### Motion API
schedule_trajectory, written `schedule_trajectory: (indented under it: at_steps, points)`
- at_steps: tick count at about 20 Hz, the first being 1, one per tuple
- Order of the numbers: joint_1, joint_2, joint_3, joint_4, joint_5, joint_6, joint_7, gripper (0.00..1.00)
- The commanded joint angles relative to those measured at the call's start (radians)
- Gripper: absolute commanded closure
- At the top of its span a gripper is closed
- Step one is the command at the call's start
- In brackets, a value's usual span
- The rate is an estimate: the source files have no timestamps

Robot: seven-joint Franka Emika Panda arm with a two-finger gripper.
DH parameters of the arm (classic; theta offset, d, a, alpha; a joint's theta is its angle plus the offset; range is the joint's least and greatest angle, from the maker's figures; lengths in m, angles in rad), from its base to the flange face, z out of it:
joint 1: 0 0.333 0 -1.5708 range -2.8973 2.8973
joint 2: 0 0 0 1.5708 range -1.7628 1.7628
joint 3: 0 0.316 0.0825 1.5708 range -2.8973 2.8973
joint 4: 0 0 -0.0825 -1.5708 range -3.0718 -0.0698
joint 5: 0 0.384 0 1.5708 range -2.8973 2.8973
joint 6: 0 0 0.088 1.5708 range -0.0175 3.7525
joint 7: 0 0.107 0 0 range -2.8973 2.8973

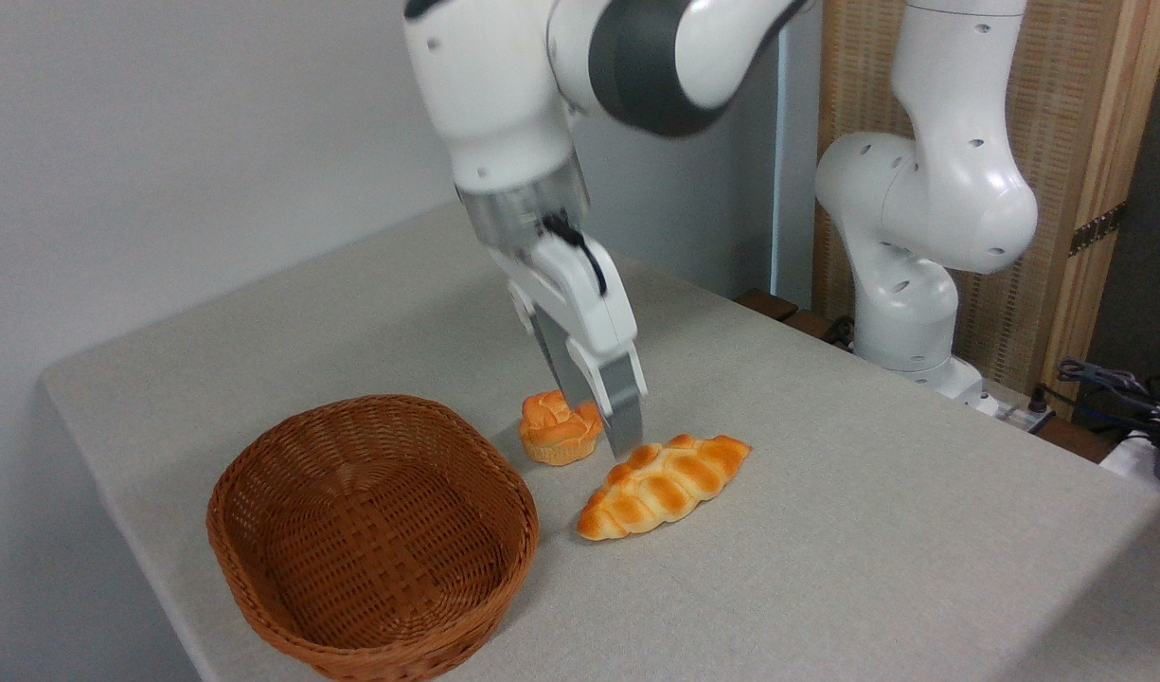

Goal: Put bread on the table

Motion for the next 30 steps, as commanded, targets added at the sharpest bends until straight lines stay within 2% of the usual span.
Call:
schedule_trajectory:
  at_steps: [1, 5, 6, 9, 11, 21, 24, 26, 30]
  points:
    - [-0.002, 0.044, -0.016, 0.189, -0.066, -0.134, -0.046, 0.0]
    - [0.004, 0.123, -0.057, 0.37, -0.083, -0.189, -0.181, 0.0]
    - [0.005, 0.136, -0.059, 0.41, -0.087, -0.198, -0.191, 0.0]
    - [0.018, 0.171, -0.05, 0.494, -0.156, -0.217, -0.192, 0.0]
    - [0.028, 0.177, -0.048, 0.519, -0.161, -0.218, -0.191, 0.0]
    - [0.029, 0.193, -0.053, 0.519, -0.144, -0.218, -0.189, 0.0]
    - [0.018, 0.193, -0.06, 0.519, -0.055, -0.218, -0.221, 0.0]
    - [0.012, 0.199, -0.07, 0.519, -0.047, -0.212, -0.25, 0.0]
    - [0.012, 0.196, -0.07, 0.519, -0.046, -0.21, -0.241, 0.0]
